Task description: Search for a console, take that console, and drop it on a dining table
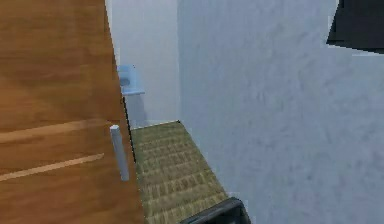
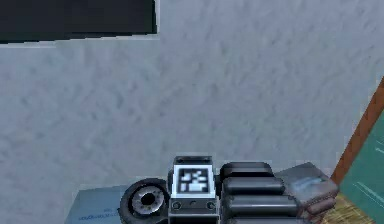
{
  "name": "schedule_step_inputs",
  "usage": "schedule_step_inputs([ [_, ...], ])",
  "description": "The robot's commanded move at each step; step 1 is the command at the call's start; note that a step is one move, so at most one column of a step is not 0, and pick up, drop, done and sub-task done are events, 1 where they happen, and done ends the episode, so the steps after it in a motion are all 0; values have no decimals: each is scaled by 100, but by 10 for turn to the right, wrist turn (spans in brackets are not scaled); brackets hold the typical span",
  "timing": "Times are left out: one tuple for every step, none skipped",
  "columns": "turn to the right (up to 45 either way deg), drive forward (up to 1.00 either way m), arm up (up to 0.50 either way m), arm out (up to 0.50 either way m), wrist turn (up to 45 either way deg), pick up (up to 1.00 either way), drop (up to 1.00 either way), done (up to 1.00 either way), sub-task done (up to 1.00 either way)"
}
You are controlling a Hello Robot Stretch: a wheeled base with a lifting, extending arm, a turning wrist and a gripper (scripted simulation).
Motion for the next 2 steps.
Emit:
schedule_step_inputs([
  [0, 70, 0, 0, 0, 0, 0, 0, 0],
  [-180, 0, 0, 0, 0, 0, 0, 0, 0],
])
